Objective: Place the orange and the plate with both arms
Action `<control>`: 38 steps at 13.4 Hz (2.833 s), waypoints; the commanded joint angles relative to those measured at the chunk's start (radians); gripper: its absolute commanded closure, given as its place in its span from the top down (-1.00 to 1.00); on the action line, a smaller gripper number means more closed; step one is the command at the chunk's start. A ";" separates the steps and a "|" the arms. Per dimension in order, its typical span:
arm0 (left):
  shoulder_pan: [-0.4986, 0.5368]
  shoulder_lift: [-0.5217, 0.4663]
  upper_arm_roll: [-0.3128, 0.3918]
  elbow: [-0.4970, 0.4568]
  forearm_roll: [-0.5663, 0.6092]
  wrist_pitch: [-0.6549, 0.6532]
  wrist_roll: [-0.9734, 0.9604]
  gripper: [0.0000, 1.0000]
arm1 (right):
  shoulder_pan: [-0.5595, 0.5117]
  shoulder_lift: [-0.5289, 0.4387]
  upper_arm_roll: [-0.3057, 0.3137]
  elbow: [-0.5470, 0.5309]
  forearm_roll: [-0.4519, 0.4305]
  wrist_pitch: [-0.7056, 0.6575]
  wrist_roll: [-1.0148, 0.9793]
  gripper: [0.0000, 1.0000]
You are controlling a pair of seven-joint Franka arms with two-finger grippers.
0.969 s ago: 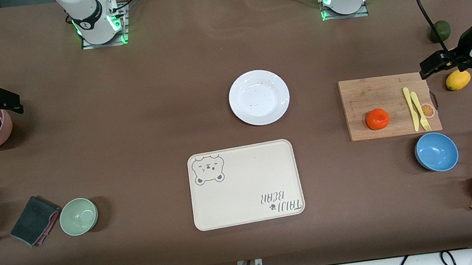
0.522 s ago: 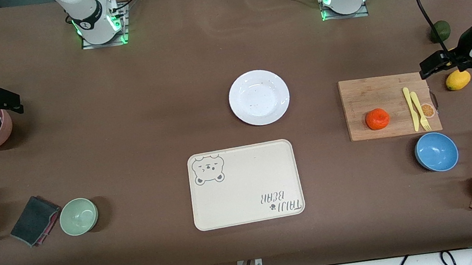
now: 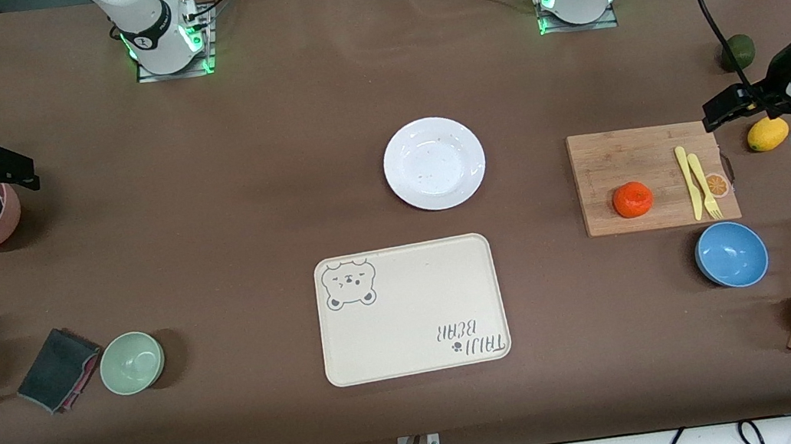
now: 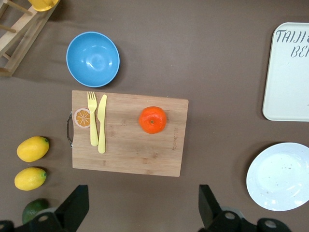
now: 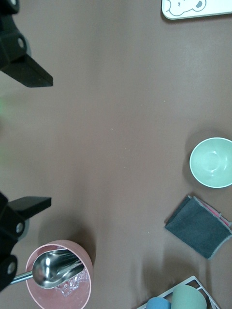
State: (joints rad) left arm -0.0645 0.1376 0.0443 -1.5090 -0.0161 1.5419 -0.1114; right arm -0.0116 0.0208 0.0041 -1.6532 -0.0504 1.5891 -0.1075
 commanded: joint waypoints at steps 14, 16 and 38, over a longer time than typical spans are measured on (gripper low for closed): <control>-0.032 0.231 -0.009 -0.196 -0.021 0.405 0.012 1.00 | -0.011 -0.007 0.013 -0.003 0.004 -0.011 -0.001 1.00; -0.034 0.228 -0.011 -0.319 -0.021 0.568 0.004 1.00 | -0.011 -0.007 0.013 -0.002 0.004 -0.011 -0.001 1.00; -0.005 0.295 -0.009 -0.568 -0.013 0.877 0.165 0.99 | -0.011 -0.007 0.014 -0.004 0.004 -0.024 -0.001 1.00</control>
State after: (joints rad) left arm -0.0704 0.4262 0.0347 -2.0717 -0.0164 2.4091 0.0093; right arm -0.0116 0.0208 0.0067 -1.6560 -0.0503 1.5765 -0.1075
